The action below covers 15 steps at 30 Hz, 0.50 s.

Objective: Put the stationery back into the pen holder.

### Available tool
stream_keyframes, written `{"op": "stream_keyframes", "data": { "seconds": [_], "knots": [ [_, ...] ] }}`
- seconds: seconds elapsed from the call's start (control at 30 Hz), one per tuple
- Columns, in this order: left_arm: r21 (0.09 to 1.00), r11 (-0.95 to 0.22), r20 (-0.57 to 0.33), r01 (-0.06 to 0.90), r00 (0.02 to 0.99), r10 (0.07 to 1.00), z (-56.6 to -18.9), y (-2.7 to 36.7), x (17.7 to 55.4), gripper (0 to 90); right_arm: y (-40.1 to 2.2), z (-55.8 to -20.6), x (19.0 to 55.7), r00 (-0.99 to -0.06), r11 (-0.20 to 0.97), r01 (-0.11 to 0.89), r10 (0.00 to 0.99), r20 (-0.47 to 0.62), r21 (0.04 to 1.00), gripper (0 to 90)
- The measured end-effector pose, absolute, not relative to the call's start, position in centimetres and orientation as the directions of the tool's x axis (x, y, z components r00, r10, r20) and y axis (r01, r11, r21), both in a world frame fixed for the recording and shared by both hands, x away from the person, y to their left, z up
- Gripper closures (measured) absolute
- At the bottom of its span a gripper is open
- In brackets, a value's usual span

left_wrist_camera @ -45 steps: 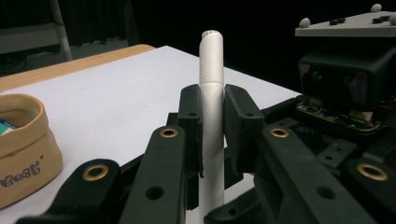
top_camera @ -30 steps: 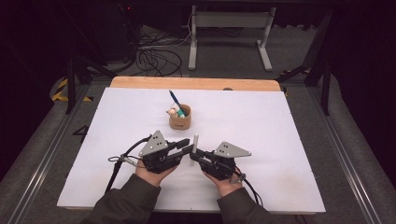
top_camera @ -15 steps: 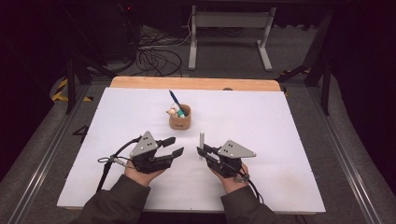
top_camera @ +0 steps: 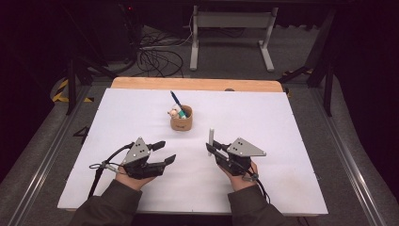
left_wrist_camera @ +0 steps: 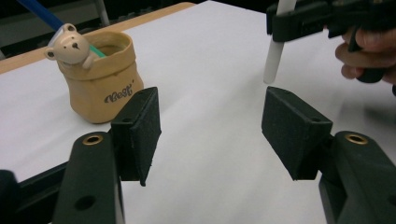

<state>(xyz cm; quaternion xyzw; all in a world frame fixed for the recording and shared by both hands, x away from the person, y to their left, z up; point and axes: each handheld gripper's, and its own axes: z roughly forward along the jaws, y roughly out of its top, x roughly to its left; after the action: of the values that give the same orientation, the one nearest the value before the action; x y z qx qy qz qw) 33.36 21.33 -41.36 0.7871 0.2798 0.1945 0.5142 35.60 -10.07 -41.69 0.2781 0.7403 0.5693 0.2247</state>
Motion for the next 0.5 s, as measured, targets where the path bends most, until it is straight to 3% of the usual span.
{"op": "stream_keyframes", "data": {
  "seconds": [0.5],
  "knots": [
    [0.92,-0.312,0.026,0.236,0.758,0.652,-41.7,22.4,33.2,33.5,-10.9,-40.1,36.2,-0.718,0.198,0.121,0.694,-0.052,0.973,79.1]
  ]
}}
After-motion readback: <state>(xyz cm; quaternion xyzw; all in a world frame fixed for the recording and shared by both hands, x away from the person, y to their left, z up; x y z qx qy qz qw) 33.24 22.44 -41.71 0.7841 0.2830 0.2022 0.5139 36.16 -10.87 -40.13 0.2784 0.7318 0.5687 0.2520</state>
